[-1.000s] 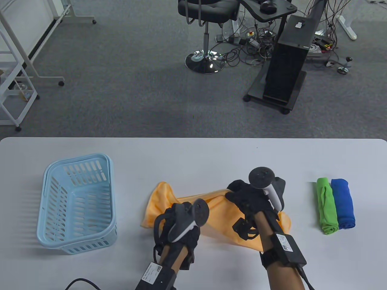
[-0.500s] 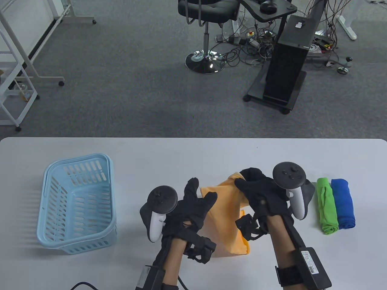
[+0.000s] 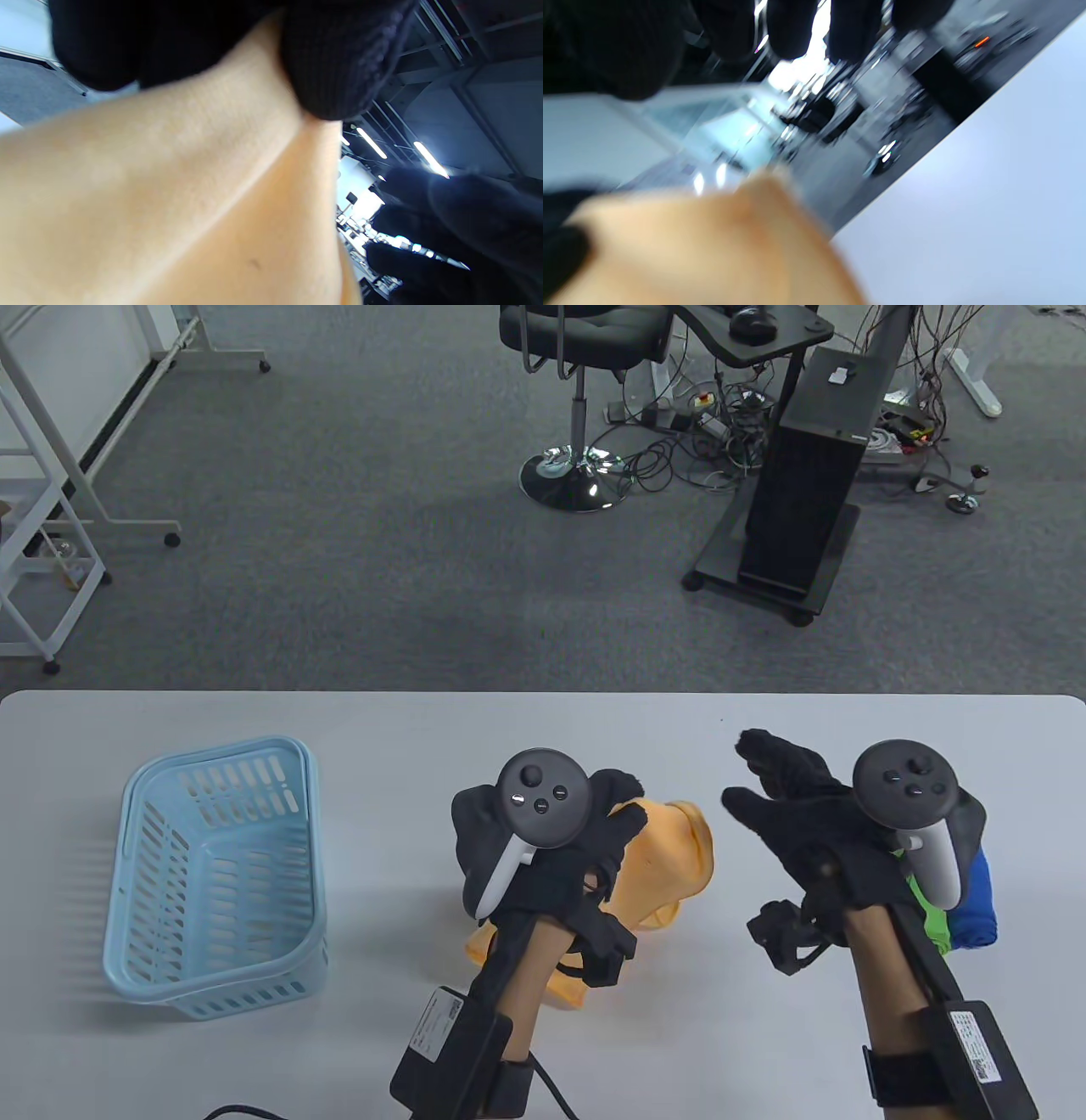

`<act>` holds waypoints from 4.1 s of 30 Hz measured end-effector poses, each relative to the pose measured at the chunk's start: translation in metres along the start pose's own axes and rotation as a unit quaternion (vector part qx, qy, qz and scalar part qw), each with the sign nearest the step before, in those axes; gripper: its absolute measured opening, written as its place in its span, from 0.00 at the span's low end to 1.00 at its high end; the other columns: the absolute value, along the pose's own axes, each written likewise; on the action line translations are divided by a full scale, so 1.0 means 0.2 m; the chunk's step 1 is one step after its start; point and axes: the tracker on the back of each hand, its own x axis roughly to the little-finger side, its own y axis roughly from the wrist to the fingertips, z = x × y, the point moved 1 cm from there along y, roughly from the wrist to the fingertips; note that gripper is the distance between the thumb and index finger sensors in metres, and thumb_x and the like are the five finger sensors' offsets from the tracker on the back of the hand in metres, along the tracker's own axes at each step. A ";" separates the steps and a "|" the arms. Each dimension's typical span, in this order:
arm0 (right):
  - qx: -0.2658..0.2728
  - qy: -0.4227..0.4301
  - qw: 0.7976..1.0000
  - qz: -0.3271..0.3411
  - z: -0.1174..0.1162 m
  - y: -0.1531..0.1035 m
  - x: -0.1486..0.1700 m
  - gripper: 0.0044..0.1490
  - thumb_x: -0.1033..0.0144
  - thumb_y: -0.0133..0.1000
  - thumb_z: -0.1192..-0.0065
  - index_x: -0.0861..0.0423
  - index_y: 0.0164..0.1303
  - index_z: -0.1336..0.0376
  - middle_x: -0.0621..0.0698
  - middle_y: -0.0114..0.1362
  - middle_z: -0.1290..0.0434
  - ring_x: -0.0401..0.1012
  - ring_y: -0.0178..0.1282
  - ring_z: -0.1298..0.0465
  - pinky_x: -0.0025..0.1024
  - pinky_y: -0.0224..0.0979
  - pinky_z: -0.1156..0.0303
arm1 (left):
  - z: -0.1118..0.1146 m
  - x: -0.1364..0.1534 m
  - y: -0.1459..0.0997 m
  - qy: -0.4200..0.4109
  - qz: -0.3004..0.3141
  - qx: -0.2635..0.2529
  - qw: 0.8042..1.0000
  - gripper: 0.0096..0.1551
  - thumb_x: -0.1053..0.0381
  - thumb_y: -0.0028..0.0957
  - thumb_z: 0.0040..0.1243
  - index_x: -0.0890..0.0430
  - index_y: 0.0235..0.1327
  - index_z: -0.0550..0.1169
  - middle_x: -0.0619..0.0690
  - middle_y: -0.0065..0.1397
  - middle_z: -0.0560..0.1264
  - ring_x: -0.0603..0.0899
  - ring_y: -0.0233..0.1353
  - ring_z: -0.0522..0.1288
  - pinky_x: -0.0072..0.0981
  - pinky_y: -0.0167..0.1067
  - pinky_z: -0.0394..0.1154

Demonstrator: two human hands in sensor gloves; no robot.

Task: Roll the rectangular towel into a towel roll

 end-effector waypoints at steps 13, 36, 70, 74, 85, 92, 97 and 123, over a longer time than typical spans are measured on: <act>-0.057 -0.165 0.985 0.009 -0.07 0.06 -0.08 0.33 0.55 0.39 0.30 0.49 0.56 0.28 0.52 0.69 0.29 0.51 0.72 0.29 0.63 0.75 0.42 | -0.07 0.08 -0.02 0.107 0.012 0.078 0.991 0.26 0.50 0.42 0.74 0.47 0.56 0.87 0.55 0.47 0.88 0.60 0.45 0.87 0.56 0.47 0.79; 0.159 0.128 0.979 -0.001 0.10 0.39 -0.06 0.29 0.60 0.40 0.33 0.46 0.55 0.30 0.50 0.66 0.27 0.34 0.55 0.15 0.39 0.67 0.23 | -0.21 0.10 0.43 -0.100 0.104 -0.024 0.989 0.25 0.53 0.45 0.68 0.49 0.59 0.80 0.59 0.71 0.77 0.55 0.59 0.88 0.55 0.60 0.77; -0.130 -0.292 0.948 0.010 -0.90 -0.27 0.68 0.34 0.53 0.40 0.35 0.44 0.59 0.32 0.53 0.75 0.42 0.50 0.73 0.35 0.59 0.76 0.44 | 0.82 0.75 -0.38 0.214 -0.040 0.138 0.966 0.24 0.45 0.42 0.68 0.47 0.52 0.85 0.55 0.54 0.87 0.59 0.50 0.86 0.59 0.54 0.77; -0.129 -0.297 0.946 0.018 -0.92 -0.26 0.68 0.29 0.55 0.40 0.36 0.49 0.52 0.27 0.52 0.71 0.35 0.48 0.68 0.29 0.59 0.75 0.41 | 0.80 0.77 -0.39 0.221 -0.050 0.141 0.964 0.25 0.44 0.42 0.67 0.48 0.52 0.86 0.56 0.54 0.87 0.59 0.49 0.86 0.59 0.54 0.77; -0.125 -0.302 0.945 0.015 -0.91 -0.25 0.67 0.29 0.56 0.41 0.37 0.51 0.52 0.28 0.53 0.71 0.34 0.49 0.68 0.28 0.59 0.75 0.41 | 0.74 0.81 -0.42 0.207 -0.078 0.128 0.967 0.24 0.46 0.42 0.67 0.47 0.52 0.86 0.56 0.57 0.86 0.60 0.52 0.86 0.60 0.55 0.76; -0.131 -0.340 0.931 -0.001 -0.93 -0.25 0.69 0.29 0.55 0.42 0.38 0.51 0.52 0.28 0.53 0.70 0.34 0.49 0.67 0.28 0.59 0.74 0.40 | 0.60 0.73 -0.45 0.254 -0.048 0.039 0.965 0.25 0.47 0.43 0.65 0.46 0.55 0.84 0.56 0.63 0.81 0.64 0.62 0.79 0.65 0.63 0.68; -0.128 -0.355 0.926 -0.012 -0.95 -0.24 0.69 0.29 0.55 0.42 0.38 0.51 0.52 0.28 0.52 0.70 0.34 0.48 0.67 0.29 0.59 0.74 0.40 | 0.72 0.64 -0.44 0.251 0.051 0.133 0.958 0.37 0.36 0.40 0.62 0.45 0.65 0.76 0.58 0.70 0.73 0.67 0.70 0.69 0.68 0.68 0.59; -0.075 -0.299 0.950 0.036 -0.89 -0.31 0.59 0.52 0.53 0.38 0.34 0.47 0.74 0.50 0.55 0.77 0.50 0.51 0.75 0.39 0.59 0.77 0.46 | 0.89 0.80 -0.39 0.305 -0.031 0.157 0.939 0.25 0.39 0.41 0.63 0.53 0.40 0.88 0.55 0.66 0.77 0.67 0.71 0.69 0.68 0.68 0.60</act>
